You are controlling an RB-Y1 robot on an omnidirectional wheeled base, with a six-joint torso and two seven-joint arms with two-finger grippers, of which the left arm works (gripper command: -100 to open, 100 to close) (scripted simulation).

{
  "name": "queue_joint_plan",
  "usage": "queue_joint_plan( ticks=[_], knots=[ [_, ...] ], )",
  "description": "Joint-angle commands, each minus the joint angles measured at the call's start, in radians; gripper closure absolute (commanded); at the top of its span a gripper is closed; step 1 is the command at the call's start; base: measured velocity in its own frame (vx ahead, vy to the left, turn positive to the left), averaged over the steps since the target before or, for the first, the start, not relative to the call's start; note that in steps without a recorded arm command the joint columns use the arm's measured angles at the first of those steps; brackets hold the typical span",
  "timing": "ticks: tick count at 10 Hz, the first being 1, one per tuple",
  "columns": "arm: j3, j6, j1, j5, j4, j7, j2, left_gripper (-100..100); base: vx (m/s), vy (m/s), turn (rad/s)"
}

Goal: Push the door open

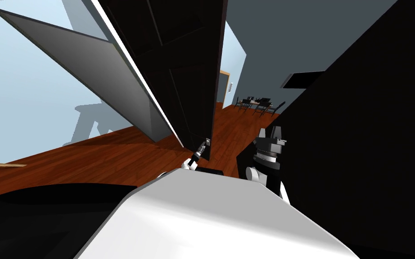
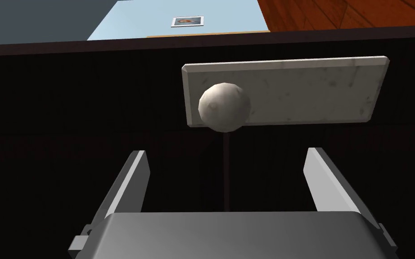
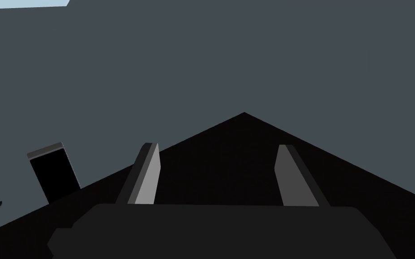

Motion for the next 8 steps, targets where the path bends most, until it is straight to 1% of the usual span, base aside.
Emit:
queue_joint_plan(
  ticks=[1,4,5,6,8],
  knots=[
    [0.005,-0.003,-0.001,0.002,0.004,-0.005,-0.004,-100,0.174,-0.082,-0.029],
    [0.01,-0.006,-0.003,0.004,0.009,-0.011,-0.013,-100,0.182,-0.061,-0.018],
    [0.009,-0.007,-0.001,0.003,0.009,-0.01,-0.012,-100,0.065,-0.026,0.012],
    [0.009,-0.007,-0.001,0.003,0.009,-0.01,-0.012,100,-0.014,0.003,-0.008],
    [0.009,-0.007,-0.001,0.003,0.009,-0.01,-0.012,100,-0.018,0.009,-0.009]
  ],
)
